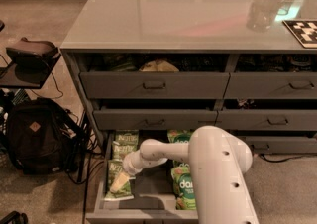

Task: Pick green jalapeno chip bag from bottom drawer and place on counter

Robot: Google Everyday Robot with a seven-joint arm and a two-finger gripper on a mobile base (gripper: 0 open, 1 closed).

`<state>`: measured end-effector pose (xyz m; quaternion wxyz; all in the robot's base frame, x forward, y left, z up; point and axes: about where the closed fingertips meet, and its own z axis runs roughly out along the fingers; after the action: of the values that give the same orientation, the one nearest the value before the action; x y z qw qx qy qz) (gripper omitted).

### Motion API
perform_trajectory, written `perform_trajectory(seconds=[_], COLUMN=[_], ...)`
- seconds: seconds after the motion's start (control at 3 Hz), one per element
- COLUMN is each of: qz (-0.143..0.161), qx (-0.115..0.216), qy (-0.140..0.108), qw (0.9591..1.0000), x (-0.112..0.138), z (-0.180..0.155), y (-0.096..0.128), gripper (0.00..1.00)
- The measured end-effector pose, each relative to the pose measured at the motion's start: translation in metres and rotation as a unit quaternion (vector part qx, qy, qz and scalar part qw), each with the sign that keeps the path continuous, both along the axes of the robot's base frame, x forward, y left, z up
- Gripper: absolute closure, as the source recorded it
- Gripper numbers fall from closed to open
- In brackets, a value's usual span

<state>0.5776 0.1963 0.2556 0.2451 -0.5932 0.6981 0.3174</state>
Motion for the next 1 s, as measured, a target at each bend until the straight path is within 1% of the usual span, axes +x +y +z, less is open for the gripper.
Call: perform_trajectory(seconds=[0.33,0.67,1.0], qz=[0.003,-0.02,-0.034], qx=[-0.006,0.006,0.022], qy=[-0.035,-0.045,-0.042], qw=[0.9993,0.9988,0.9983], x=[0.014,0.028,0.033], z=[-0.008,-0.026,-0.05], y=[0.01,0.006,0.003], gripper=[0.0,0.0,0.0])
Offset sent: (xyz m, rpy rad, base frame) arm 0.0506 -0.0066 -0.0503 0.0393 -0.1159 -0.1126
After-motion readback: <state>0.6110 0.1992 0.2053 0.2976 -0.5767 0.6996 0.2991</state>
